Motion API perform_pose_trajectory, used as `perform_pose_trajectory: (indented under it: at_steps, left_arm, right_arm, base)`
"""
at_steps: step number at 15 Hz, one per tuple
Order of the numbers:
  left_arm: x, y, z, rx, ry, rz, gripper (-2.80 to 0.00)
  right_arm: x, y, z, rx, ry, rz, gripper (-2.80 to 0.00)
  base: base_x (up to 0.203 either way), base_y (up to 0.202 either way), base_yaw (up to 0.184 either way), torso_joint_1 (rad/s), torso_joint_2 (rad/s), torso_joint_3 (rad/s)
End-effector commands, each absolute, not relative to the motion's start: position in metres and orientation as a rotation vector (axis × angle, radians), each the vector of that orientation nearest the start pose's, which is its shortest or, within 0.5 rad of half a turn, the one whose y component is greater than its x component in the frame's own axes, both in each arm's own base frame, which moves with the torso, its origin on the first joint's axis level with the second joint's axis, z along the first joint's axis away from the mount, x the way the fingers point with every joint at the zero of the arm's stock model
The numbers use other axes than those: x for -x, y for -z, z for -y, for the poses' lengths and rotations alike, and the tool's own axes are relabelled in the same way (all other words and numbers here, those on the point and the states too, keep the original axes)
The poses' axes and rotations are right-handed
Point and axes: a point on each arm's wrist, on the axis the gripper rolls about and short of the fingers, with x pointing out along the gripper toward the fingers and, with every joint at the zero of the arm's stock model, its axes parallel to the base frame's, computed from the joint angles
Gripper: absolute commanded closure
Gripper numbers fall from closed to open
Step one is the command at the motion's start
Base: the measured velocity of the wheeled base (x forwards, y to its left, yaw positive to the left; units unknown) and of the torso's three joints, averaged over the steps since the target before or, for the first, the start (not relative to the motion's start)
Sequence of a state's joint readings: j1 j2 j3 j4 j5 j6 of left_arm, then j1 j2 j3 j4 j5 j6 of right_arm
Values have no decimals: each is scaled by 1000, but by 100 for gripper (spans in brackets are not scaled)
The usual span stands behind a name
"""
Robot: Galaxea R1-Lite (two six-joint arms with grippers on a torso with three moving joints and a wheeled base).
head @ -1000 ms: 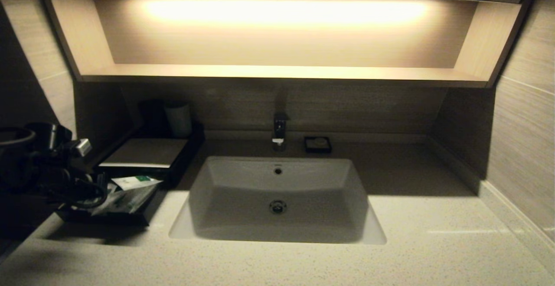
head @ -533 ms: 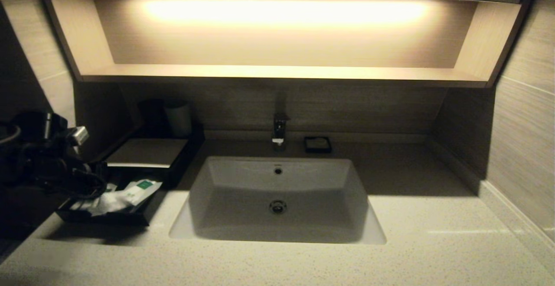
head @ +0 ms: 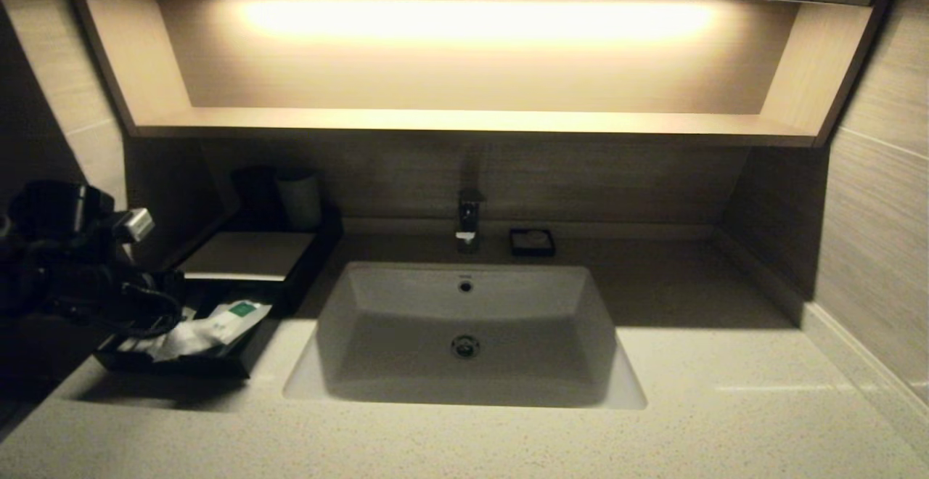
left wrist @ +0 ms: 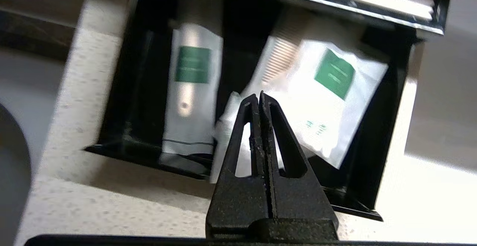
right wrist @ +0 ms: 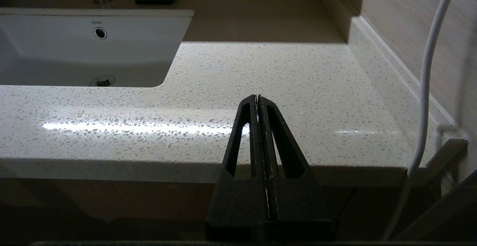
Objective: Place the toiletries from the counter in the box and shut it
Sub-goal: Place the bathroom toiletry into the drawer
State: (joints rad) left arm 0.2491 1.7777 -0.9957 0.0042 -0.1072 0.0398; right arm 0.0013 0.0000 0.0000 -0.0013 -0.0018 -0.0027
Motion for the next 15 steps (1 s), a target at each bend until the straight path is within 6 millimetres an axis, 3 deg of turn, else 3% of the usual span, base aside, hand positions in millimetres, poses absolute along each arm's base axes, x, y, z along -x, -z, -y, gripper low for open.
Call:
perform_pose_trajectory:
  at_steps: [1, 7, 15]
  left_arm:
    - [-303, -145, -74, 105, -116, -800, 0]
    - [-304, -127, -74, 113, -117, -862, 0]
    - [-295, -126, -71, 112, -113, -877, 0]
  right_arm:
    - [23, -75, 0, 3, 0, 2, 0]
    - [23, -75, 0, 3, 0, 2, 0]
    - [23, -75, 0, 3, 0, 2, 0]
  base:
    - [0, 0, 0, 0, 0, 0]
    - [0, 0, 0, 0, 0, 0]
    - [0, 0, 0, 0, 0, 0]
